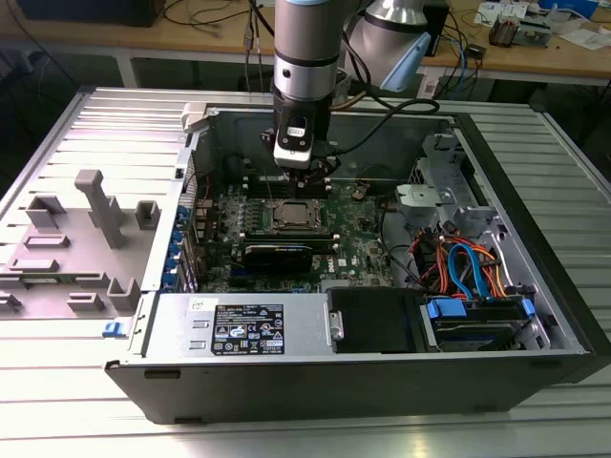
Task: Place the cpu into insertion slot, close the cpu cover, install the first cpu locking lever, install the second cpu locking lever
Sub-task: 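Install the first cpu locking lever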
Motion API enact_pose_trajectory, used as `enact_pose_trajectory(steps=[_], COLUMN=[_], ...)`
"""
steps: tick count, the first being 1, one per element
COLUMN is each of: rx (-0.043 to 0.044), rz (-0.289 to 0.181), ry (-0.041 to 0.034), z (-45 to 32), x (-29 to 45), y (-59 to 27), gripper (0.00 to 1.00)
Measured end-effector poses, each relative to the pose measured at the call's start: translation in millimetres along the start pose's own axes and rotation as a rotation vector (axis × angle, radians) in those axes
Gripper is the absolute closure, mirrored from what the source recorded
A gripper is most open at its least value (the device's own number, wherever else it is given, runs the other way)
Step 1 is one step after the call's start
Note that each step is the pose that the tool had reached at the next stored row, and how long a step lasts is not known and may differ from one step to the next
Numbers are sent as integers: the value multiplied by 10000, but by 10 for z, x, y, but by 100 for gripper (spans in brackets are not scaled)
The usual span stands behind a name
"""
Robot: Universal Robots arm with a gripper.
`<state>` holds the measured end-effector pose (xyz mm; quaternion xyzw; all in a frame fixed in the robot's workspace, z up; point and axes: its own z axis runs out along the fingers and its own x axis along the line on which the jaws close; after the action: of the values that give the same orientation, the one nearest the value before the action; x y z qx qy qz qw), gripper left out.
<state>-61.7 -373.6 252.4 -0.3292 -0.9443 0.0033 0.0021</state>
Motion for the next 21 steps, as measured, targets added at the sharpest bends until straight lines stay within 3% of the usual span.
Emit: enact_pose_trajectory(steps=[11, 15, 21], rx=[-3, 0, -43], rz=[-124, -987, -1176], ry=[-2, -8, 18], z=[1, 5, -23], x=[-2, 0, 4], y=[-2, -4, -11], gripper=[89, 89, 89])
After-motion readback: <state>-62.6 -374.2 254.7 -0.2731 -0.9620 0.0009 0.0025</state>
